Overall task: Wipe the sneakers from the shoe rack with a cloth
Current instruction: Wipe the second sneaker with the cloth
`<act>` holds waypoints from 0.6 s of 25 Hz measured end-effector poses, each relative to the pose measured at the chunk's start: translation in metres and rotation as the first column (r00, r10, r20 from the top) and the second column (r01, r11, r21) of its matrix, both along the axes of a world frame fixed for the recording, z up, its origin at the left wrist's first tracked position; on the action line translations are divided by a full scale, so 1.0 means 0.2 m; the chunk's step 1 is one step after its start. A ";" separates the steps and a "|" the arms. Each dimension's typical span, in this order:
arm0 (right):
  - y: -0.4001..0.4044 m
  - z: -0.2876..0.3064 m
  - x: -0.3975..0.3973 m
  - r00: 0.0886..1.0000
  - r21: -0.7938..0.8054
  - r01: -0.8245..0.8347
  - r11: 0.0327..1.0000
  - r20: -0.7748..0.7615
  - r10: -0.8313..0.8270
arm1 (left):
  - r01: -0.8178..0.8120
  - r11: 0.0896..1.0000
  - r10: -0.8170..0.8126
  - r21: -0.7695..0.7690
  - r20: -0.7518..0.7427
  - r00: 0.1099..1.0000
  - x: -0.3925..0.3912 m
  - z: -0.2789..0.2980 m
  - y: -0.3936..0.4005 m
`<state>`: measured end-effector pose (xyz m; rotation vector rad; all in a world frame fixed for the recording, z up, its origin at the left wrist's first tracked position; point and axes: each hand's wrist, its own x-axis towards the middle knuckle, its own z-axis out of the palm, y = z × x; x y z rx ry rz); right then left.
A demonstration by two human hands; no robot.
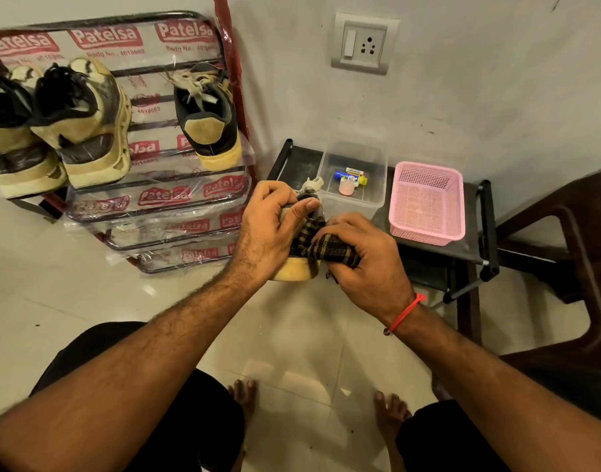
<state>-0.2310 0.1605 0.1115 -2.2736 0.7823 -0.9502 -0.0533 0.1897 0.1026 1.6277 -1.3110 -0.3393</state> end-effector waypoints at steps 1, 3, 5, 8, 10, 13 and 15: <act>0.02 0.00 0.01 1.000 -0.014 -0.013 1.000 0.008 0.013 | -0.002 1.000 0.002 0.002 0.000 1.000 0.00 0.00 0.00; 0.02 0.00 0.01 0.999 -0.065 -0.051 0.997 0.014 0.052 | -0.018 1.000 0.018 -0.023 -0.006 1.000 0.01 0.00 0.01; -0.03 -0.02 -0.01 0.998 -0.123 -0.052 0.991 -0.022 0.050 | -0.038 0.994 0.038 -0.105 0.001 0.999 0.03 0.03 0.00; -0.14 -0.06 -0.04 0.994 0.051 0.107 0.993 -0.021 -0.106 | -0.043 0.980 0.048 -0.193 0.022 0.999 0.04 0.03 0.01; -0.08 -0.06 -0.01 0.977 0.259 0.204 0.944 0.007 -0.213 | -0.070 0.981 0.065 -0.179 -0.031 0.997 0.03 0.03 0.01; 0.11 -0.03 0.07 0.978 0.222 0.132 0.966 0.132 -0.164 | -0.144 0.985 0.127 -0.099 -0.168 0.978 0.05 0.05 0.01; 0.18 0.00 0.08 0.991 0.017 -0.006 1.000 0.135 0.004 | -0.094 0.992 0.074 -0.082 -0.228 0.971 0.07 0.04 0.01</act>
